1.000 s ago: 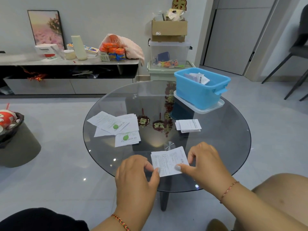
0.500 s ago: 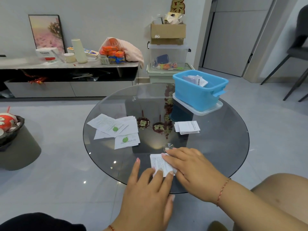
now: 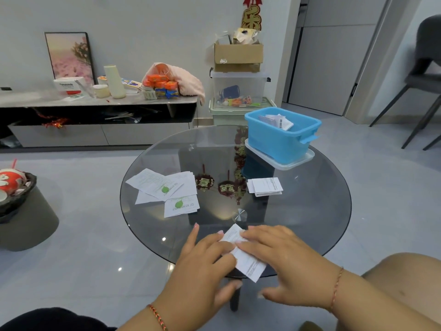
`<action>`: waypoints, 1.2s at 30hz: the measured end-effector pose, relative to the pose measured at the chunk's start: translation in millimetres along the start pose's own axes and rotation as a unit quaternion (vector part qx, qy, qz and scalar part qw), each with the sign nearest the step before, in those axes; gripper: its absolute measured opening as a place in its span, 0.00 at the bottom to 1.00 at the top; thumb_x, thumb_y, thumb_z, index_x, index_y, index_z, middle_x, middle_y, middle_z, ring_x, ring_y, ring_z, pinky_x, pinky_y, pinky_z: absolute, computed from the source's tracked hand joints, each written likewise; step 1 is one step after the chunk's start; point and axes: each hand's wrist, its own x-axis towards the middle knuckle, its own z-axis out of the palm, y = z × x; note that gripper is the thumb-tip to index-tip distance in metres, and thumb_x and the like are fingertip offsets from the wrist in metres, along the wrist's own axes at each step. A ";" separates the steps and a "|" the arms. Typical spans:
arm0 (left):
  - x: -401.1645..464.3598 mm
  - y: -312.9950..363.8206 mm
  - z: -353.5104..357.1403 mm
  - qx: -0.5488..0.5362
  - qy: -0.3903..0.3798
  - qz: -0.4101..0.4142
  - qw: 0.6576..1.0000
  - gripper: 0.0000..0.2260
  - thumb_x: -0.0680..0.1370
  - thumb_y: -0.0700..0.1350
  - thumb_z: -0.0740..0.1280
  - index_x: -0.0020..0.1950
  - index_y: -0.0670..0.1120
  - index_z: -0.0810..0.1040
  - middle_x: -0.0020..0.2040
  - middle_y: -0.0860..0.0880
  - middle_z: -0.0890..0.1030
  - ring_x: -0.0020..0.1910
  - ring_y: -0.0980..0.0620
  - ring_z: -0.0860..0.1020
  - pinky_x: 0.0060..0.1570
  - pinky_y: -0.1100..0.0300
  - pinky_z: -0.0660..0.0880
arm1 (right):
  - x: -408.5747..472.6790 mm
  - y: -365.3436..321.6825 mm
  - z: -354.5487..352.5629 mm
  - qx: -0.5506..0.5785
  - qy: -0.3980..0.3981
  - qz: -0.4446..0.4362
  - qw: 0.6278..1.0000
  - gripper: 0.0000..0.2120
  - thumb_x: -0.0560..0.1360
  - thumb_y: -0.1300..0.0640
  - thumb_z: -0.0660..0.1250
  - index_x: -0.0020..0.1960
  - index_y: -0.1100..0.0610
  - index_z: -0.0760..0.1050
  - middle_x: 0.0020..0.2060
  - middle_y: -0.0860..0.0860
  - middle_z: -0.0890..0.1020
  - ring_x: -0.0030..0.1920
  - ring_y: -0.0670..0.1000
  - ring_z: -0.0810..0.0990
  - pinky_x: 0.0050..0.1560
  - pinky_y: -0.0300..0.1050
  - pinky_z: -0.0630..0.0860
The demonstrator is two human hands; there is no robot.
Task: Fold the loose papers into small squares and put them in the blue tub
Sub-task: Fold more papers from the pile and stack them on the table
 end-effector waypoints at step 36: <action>11.0 33.3 -1.4 -0.099 0.089 -0.417 0.899 0.17 0.66 0.50 0.75 0.42 0.58 0.67 0.43 0.64 0.68 0.46 0.58 0.62 0.49 0.59 0.58 | 33.7 -12.5 -1.4 0.162 0.092 0.271 0.944 0.16 0.68 0.42 0.71 0.39 0.45 0.63 0.48 0.41 0.66 0.51 0.44 0.63 0.49 0.38 0.61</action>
